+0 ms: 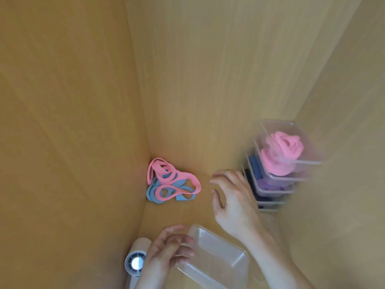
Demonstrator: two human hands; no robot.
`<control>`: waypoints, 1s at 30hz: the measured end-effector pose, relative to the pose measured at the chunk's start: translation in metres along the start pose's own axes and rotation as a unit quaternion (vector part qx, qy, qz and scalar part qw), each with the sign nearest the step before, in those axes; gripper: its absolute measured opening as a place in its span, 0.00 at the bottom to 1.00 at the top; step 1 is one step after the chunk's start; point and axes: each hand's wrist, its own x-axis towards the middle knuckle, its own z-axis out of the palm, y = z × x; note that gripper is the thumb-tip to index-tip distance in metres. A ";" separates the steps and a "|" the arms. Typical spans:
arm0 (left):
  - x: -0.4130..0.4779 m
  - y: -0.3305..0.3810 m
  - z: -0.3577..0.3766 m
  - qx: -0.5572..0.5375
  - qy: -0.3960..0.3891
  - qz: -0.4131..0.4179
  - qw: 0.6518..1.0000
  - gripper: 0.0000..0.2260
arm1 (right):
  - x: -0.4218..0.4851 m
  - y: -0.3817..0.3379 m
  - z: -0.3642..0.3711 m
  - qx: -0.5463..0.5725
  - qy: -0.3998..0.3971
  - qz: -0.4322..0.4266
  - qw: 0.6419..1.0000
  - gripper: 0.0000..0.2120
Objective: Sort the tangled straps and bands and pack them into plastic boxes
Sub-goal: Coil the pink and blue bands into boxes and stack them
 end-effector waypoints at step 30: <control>-0.064 -0.033 -0.068 0.088 0.094 -0.013 0.992 0.12 | 0.060 0.020 0.221 -0.076 -0.287 0.150 0.943 0.18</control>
